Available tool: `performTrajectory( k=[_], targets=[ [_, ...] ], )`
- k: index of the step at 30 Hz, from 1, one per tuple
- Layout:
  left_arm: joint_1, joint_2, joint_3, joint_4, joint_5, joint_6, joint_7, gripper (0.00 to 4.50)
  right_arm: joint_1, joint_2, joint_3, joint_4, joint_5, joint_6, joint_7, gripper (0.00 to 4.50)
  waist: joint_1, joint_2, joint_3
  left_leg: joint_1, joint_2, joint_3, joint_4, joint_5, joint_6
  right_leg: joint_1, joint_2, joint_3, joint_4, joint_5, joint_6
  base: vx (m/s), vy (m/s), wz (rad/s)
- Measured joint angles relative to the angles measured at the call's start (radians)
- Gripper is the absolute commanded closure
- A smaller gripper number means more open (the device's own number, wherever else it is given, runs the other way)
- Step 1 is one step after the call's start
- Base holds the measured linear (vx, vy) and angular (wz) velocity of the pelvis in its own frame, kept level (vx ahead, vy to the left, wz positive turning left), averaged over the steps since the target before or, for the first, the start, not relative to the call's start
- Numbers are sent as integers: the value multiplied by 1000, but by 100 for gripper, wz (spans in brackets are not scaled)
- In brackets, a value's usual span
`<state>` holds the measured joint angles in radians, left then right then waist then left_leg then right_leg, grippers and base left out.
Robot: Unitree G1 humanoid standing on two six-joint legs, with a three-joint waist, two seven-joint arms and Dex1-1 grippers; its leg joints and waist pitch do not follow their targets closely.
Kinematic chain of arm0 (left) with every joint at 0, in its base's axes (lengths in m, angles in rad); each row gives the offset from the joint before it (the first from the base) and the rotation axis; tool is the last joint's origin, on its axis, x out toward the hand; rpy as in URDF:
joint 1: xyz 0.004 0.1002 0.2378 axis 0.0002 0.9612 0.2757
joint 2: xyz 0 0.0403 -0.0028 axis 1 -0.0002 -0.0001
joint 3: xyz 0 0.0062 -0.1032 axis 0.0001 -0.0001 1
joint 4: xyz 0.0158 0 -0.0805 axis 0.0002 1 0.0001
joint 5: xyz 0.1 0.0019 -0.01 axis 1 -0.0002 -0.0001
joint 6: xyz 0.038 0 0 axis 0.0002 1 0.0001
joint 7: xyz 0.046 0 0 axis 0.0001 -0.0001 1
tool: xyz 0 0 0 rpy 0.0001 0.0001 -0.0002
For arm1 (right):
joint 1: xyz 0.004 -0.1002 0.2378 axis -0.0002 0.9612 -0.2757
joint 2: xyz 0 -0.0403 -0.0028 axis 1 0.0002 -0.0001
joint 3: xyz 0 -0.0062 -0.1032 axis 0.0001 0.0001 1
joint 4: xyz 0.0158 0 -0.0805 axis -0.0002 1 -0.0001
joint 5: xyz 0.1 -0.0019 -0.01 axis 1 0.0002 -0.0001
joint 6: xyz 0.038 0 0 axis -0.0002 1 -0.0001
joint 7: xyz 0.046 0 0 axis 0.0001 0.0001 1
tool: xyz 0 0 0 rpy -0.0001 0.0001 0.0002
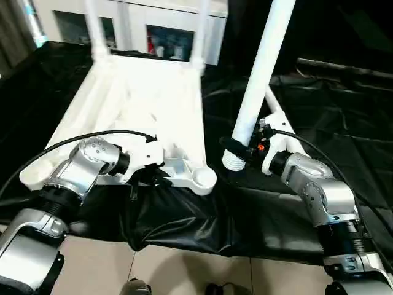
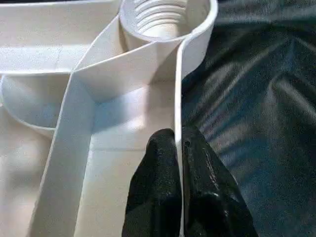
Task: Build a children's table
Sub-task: Insert table leg to table base
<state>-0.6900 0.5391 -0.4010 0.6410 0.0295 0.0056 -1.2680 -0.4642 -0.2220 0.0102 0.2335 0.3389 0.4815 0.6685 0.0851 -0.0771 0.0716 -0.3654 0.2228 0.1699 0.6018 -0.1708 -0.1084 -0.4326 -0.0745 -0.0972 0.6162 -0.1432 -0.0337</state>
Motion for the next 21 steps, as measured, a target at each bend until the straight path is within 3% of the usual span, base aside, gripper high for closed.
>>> performTrajectory(
  k=[5,9,18,21],
  targets=[
    [-9,-88,3,3,20,71,91,450,-12,-6,30,-2,10,19,47,258,5,9,-5,0,-1,1,0,0,0,0,-2,0,0,0,0,0,0,0],
    [-21,-157,4,17,40,100,181,450,-55,-1,39,25,-1,7,52,258,6,10,-6,0,-2,1,0,0,0,1,-2,0,0,1,1,0,0,0],
    [-23,-197,4,32,70,98,239,450,-87,-15,61,141,-62,-53,48,258,4,13,-7,2,-2,0,0,0,1,12,-2,-1,-6,1,2,0,0,0],
    [-20,-198,6,32,73,99,243,450,-97,-14,61,168,-64,-60,48,258,4,13,-8,8,-2,0,0,0,1,14,-2,-2,-7,1,2,0,0,0]
  ],
)
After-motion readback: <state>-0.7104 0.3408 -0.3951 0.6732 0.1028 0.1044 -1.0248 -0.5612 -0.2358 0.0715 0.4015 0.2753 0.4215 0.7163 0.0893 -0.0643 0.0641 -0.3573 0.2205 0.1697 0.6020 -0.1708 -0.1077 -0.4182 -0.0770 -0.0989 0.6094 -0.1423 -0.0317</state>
